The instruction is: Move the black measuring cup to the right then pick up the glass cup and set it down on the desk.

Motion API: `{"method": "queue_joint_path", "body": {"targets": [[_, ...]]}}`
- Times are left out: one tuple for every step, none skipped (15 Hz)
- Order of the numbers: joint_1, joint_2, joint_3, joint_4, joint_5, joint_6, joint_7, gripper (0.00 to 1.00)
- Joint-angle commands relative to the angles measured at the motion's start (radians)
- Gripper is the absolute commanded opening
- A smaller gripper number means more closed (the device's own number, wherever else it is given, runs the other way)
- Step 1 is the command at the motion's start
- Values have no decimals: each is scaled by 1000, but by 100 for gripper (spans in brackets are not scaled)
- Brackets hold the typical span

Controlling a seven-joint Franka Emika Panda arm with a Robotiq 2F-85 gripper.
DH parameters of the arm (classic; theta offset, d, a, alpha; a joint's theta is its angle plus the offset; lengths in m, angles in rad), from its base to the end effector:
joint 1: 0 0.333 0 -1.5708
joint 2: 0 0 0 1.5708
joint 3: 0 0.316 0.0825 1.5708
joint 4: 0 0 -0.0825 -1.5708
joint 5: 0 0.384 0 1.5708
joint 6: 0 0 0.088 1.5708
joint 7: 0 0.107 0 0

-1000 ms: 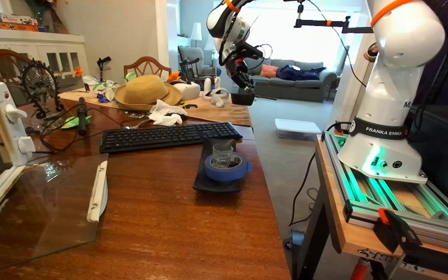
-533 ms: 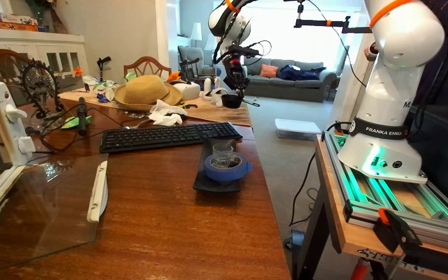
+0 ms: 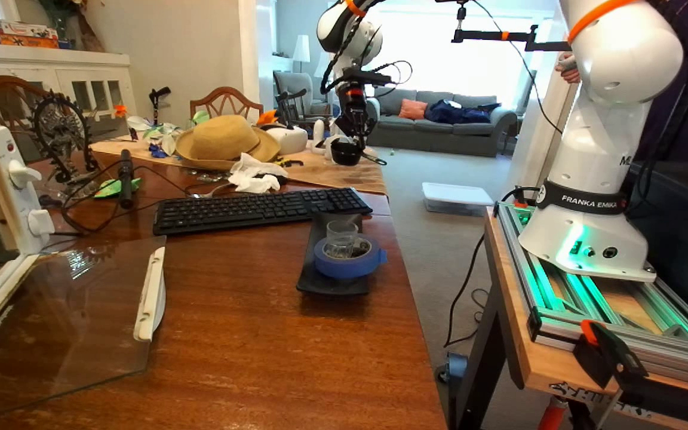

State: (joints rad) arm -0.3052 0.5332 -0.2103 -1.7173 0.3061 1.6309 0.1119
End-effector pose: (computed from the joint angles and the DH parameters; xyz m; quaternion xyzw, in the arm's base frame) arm 0.5367 -0.2589 0.2544 -0.8860 0.3469 0.2711 0.1452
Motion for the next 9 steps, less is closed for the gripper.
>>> {"method": "queue_joint_path", "body": {"targets": [[-15,11,4,9,18,-6,-2,1],[-20,20,8,21,31,-8,-4,1],[-23,26,11,28,40,-12,-8,1],[-25,33,15,38,49,-16,-9,1],[-26,41,19,49,60,-19,-11,1],[-27,51,25,63,71,-23,-16,1],[-28,63,33,83,85,-29,-22,1],[-28,75,40,103,93,-37,-26,1],[-28,88,48,125,102,-47,-29,1]]}}
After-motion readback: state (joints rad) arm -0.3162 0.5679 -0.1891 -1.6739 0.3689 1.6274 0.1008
